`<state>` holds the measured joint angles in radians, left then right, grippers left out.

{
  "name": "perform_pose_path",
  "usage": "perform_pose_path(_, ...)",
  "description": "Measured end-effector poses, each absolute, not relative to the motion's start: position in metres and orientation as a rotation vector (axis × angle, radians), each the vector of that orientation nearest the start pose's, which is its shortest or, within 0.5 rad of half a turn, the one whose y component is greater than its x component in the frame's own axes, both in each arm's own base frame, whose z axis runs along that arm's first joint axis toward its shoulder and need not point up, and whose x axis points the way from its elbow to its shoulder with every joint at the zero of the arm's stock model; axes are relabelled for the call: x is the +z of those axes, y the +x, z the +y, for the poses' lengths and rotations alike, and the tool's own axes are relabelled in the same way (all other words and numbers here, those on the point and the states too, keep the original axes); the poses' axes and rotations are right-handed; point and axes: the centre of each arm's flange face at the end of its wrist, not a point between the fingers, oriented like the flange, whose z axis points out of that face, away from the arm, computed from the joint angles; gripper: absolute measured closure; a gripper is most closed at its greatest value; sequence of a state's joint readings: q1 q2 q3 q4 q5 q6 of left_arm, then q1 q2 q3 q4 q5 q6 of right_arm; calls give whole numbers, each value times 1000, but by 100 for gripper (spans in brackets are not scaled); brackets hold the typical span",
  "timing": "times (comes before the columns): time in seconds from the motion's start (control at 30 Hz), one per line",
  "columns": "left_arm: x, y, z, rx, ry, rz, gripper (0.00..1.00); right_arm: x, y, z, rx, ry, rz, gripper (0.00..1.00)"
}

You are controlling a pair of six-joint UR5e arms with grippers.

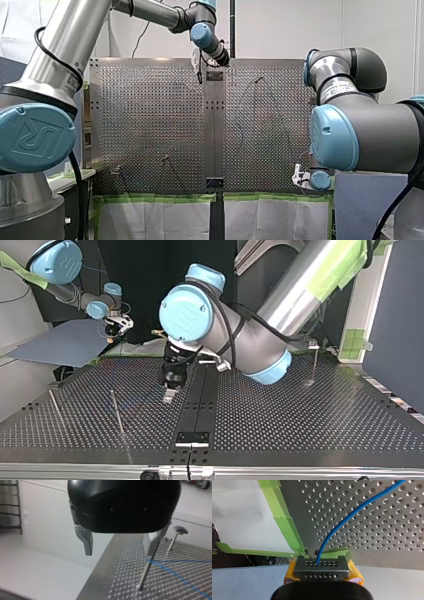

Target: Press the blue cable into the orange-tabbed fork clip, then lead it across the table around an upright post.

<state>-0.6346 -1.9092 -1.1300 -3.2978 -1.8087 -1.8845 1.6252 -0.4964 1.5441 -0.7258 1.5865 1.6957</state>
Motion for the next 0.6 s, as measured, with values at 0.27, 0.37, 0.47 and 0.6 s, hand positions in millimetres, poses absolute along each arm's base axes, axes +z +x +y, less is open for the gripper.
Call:
perform_pose_path(0.27, 516, 447, -409, -524, -103, 1569, 0, -101, 167, -624, 1137, 1406, -1523, 100)
perform_pose_path(0.37, 522, 442, -399, -530, -157, 1535, 0, -101, 168, -624, 1137, 1407, -1521, 100)
perform_pose_path(0.47, 527, 436, -391, -539, -195, 1505, 0, -101, 168, -624, 1137, 1408, -1521, 100)
perform_pose_path(0.6, 534, 426, -383, -564, -229, 1468, 0, -101, 168, -624, 1137, 1409, -1520, 100)
